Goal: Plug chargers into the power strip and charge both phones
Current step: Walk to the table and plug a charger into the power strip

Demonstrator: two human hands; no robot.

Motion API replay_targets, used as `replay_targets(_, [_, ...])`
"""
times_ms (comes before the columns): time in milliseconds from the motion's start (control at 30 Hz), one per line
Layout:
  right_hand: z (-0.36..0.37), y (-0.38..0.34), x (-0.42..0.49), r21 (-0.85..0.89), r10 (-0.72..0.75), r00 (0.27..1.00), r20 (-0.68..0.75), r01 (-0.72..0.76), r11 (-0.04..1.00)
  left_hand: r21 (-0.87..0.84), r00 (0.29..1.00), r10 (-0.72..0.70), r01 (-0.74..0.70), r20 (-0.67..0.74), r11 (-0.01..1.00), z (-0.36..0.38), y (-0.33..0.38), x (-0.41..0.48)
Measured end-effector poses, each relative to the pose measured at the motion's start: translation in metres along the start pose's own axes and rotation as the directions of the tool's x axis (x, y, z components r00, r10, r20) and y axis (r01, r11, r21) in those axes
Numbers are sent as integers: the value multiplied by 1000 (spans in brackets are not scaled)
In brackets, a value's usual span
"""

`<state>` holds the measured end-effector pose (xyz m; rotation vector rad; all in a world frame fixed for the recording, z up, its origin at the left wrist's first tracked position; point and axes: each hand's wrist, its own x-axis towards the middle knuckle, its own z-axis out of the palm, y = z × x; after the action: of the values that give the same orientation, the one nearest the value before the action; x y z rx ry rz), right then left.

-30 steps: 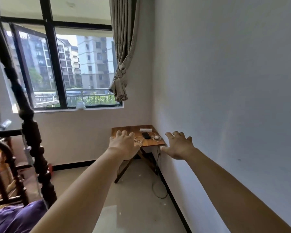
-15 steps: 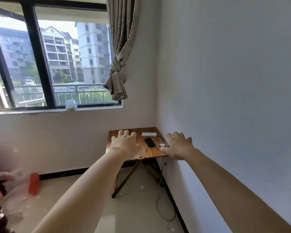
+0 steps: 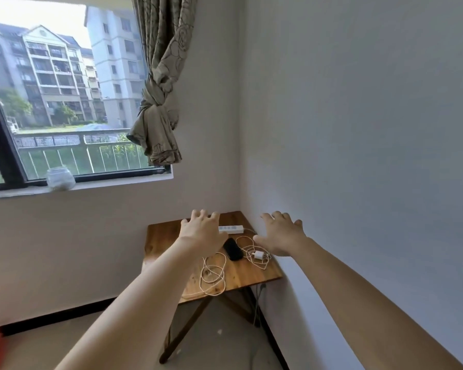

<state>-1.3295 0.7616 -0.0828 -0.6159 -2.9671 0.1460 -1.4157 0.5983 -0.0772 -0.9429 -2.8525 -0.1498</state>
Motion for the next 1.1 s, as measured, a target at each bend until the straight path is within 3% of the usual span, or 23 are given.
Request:
replay_targets(600, [74,53,346,-16,-36,995,94,37,999,-49,988,-104,110,111,993,101,-48,330])
replay_targets(1100, [189,68,513,62,58,964,259,-76,995,-129,971,-54,86,232,988,242,-95,508])
